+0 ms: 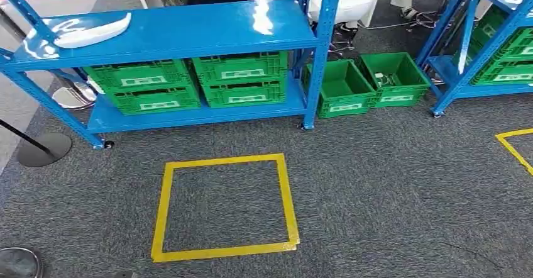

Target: Take the parts from the cabinet and place them on the table.

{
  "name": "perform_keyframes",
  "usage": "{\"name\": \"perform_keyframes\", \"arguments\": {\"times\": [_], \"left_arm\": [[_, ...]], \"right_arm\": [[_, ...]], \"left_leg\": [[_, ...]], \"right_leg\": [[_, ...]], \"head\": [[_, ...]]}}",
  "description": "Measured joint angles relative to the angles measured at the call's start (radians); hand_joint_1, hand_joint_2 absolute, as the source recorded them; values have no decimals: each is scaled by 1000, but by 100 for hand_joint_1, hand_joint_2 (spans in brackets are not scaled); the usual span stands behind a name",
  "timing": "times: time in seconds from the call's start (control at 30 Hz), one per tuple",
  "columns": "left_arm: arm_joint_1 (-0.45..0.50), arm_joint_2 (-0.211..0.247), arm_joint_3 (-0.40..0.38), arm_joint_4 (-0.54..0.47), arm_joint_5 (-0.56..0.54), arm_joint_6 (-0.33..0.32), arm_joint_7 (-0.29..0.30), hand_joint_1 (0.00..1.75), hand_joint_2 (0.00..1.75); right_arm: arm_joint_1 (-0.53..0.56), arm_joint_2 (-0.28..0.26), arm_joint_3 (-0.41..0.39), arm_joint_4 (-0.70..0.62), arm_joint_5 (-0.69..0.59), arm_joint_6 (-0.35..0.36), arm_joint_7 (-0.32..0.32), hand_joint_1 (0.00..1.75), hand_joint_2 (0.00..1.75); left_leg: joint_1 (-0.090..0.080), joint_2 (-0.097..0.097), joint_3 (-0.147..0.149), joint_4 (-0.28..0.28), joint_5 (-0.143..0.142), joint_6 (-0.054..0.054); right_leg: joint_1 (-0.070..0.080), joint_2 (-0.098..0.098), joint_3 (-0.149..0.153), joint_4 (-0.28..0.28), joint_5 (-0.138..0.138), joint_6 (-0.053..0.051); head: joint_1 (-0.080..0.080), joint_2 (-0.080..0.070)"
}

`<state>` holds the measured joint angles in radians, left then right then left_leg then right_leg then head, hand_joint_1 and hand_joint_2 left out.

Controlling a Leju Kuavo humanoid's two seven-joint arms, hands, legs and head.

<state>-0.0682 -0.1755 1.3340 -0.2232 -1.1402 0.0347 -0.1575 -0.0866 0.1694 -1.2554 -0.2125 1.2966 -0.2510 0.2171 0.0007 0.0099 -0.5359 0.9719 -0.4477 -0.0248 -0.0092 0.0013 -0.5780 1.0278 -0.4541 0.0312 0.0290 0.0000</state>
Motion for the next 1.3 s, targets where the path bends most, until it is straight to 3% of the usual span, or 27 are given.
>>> {"name": "perform_keyframes", "arguments": {"times": [0.17, 0.47, 0.5, 0.73, 0.77, 0.87, 0.93, 0.97, 1.3], "left_arm": [[0, 1, 0, 0, 0, 0, 0, 0, 0], [0, 2, 0, 0, -1, 0, 0, 0, 0], [0, 2, 0, 0, -1, 0, 0, 0, 175], [0, 2, 0, 0, -10, 21, 25, 0, 175], [0, 2, 0, 0, -9, 26, 34, 0, 175], [0, 2, 0, 0, -17, 31, 55, 0, 175], [2, 2, -12, 0, -16, 46, 25, 0, 175], [3, 3, -29, 0, -2, 50, 14, 0, 0], [31, 29, -218, -6, 175, 45, 20, 0, 0]], "right_arm": [[1, 0, 0, 0, -1, 1, 4, 0, 0], [1, 0, 0, 0, -2, 2, 5, 0, 0], [0, 0, 0, 0, -2, 2, 5, 0, 0], [0, 0, 0, 0, 0, -29, 19, 0, 0], [0, 0, 0, 0, 1, -47, 23, 0, 175], [1, 0, 0, 0, -4, -70, 10, 0, 175], [1, 0, 4, 0, -32, -18, -25, 0, 175], [2, -2, 18, -1, -50, 12, -33, 0, 0], [33, -17, 185, -17, -245, 66, -64, 0, 0]], "left_leg": [[0, 0, -1, -1, 3, -10], [-4, 0, -2, -1, 3, -9], [-4, 0, -2, -1, 3, -8], [-4, 0, -3, -1, 3, -8], [-4, 0, -3, -1, 3, -8], [-4, 0, -3, -1, 3, -8], [-4, 0, -3, -1, 4, -8], [-4, 0, -3, -1, 4, -8], [-5, 0, -4, -1, 4, -8]], "right_leg": [[0, 0, -2, 1, 3, -4], [-5, 0, -1, -2, 8, 1], [-5, 0, -1, -2, 8, 1], [-6, 0, -2, -3, 8, 1], [-6, 0, -2, -3, 8, 1], [-6, 0, -2, -3, 8, 1], [-6, 0, -2, -3, 8, 1], [-6, 0, -2, -3, 8, 1], [-6, 0, -2, -3, 8, 1]], "head": [[0, 0], [1, 0], [1, 0], [1, 0], [0, 0], [1, 0], [0, 0], [1, 0], [1, 0]]}}
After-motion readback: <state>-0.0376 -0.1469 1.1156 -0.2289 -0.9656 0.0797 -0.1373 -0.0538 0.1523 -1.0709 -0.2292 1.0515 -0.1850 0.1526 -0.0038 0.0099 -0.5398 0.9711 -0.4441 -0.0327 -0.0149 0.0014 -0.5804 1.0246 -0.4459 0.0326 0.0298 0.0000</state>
